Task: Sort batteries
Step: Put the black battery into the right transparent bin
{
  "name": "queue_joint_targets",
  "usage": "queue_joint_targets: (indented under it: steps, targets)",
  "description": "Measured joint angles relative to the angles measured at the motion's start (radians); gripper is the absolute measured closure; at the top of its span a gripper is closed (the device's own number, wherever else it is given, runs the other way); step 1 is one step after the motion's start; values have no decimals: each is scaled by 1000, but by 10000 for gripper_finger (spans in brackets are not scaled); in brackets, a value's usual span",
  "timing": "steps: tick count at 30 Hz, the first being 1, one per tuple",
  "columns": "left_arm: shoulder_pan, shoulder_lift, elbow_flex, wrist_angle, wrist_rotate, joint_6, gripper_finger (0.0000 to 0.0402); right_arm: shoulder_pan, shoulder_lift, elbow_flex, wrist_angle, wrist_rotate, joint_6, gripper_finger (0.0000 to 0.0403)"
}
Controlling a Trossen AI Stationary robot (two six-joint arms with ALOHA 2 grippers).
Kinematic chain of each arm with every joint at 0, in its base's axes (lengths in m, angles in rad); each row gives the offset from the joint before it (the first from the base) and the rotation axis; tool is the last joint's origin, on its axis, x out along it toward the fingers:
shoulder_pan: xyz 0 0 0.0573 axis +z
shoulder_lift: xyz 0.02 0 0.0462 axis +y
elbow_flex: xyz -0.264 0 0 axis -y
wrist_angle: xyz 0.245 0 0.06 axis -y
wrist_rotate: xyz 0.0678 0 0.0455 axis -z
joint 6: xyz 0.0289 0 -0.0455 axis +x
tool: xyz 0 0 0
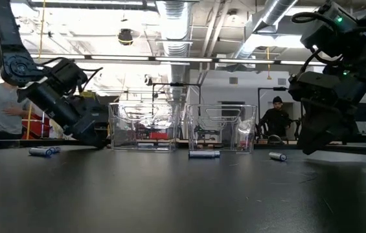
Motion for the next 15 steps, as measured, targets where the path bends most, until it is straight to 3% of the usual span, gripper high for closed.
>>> queue_joint_targets:
  steps: [6,15]
  targets:
    - [0,98,38,71,-7,-1,233,0,0,0,0,0,2,239]
    - [-11,148,96,60,-41,-50,250,0,0,0,0,0,9,239]
